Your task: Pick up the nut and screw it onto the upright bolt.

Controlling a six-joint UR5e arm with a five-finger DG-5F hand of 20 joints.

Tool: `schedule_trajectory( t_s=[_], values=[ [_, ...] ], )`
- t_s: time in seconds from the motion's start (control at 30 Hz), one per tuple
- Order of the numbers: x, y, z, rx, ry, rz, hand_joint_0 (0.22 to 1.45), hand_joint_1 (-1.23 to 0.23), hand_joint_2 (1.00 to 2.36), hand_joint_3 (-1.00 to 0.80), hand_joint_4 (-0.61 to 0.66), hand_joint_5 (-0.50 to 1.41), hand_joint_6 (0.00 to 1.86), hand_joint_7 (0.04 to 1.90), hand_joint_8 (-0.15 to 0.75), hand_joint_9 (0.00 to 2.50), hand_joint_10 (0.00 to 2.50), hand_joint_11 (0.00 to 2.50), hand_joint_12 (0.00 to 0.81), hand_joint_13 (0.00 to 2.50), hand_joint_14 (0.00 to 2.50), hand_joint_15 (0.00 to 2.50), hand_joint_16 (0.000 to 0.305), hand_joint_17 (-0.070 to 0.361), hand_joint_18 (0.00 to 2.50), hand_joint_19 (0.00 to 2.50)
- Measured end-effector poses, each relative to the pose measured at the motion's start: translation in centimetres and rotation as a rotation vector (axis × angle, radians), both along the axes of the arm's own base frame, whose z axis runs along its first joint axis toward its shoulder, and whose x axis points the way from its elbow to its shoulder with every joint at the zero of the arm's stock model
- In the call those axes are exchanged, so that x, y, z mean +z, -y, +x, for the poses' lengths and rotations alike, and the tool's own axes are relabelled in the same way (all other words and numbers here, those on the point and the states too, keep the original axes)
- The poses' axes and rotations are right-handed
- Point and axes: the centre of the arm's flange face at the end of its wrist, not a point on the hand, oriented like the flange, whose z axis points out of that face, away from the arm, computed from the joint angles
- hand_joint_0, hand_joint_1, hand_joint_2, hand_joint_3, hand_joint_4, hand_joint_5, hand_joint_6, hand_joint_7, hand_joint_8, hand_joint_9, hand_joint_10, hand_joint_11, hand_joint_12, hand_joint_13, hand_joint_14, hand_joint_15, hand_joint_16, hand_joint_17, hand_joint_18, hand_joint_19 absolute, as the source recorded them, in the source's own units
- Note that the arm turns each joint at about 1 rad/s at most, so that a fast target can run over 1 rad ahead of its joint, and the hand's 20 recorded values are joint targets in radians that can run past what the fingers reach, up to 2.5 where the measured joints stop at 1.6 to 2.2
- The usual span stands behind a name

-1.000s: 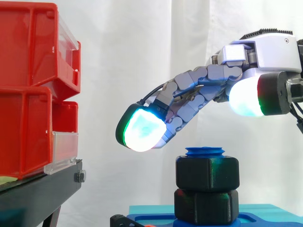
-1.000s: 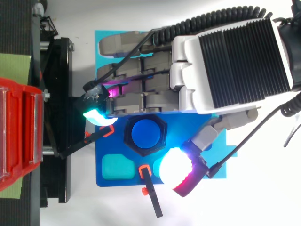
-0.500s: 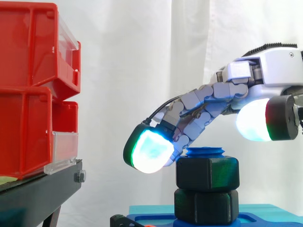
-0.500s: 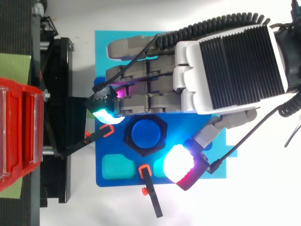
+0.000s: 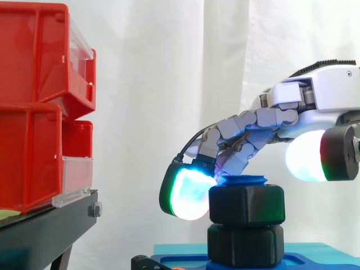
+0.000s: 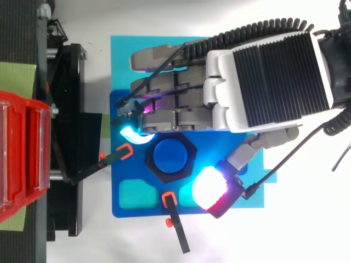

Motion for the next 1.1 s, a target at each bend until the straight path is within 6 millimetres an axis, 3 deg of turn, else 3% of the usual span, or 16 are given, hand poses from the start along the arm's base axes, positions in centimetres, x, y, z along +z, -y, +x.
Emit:
schedule_trajectory(
  t_s=[0.23,0.47,0.57,0.67,0.73,0.77,0.97,1.1],
  values=[
    [-0.1,0.3,-0.1,-0.003,-0.002,-0.003,0.50,-0.26,1.00,-0.50,0.24,-0.01,0.50,1.44,0.226,0.71,0.00,0.00,0.211,0.69,0.00,0.00,0.018,0.039,0.33,0.00],
    [-0.1,1.2,-0.2,-0.010,0.000,-0.017,0.51,-0.29,1.00,-0.50,0.15,0.02,0.59,1.41,0.252,1.03,0.00,0.00,0.173,0.90,0.00,0.00,0.014,0.031,0.57,0.00],
    [-0.1,1.7,-0.3,-0.013,0.002,-0.023,0.52,-0.30,1.00,-0.50,0.08,0.06,0.61,1.34,0.216,1.32,0.00,0.00,0.128,1.05,0.00,0.00,0.009,0.020,0.71,0.03],
    [-0.1,2.3,-0.4,-0.015,0.003,-0.031,0.53,-0.31,1.00,-0.50,0.06,0.06,0.64,1.28,0.191,1.44,0.00,0.00,0.112,1.13,0.00,0.00,0.006,0.014,0.79,0.07],
    [-0.2,2.8,-0.6,-0.016,0.004,-0.037,0.53,-0.31,1.00,-0.50,0.09,0.06,0.59,1.38,0.205,1.42,0.00,0.00,0.120,1.11,0.00,0.00,0.007,0.016,0.78,0.07],
    [-0.1,3.1,-0.6,-0.017,0.005,-0.040,0.53,-0.31,1.00,-0.50,0.12,0.07,0.51,1.54,0.228,1.40,0.00,0.00,0.128,1.08,0.00,0.00,0.008,0.019,0.76,0.06],
    [0.2,4.2,-0.8,-0.016,0.013,-0.049,0.51,-0.30,1.00,-0.50,0.23,-0.02,0.50,1.12,0.245,1.20,0.00,0.00,0.154,0.96,0.00,0.00,0.014,0.031,0.64,0.04],
    [0.9,4.6,-0.6,-0.016,0.025,-0.050,0.50,-0.29,1.00,-0.50,0.21,-0.07,0.50,0.85,0.218,1.08,0.00,0.00,0.166,0.90,0.00,0.00,0.016,0.036,0.59,0.03]
  ],
)
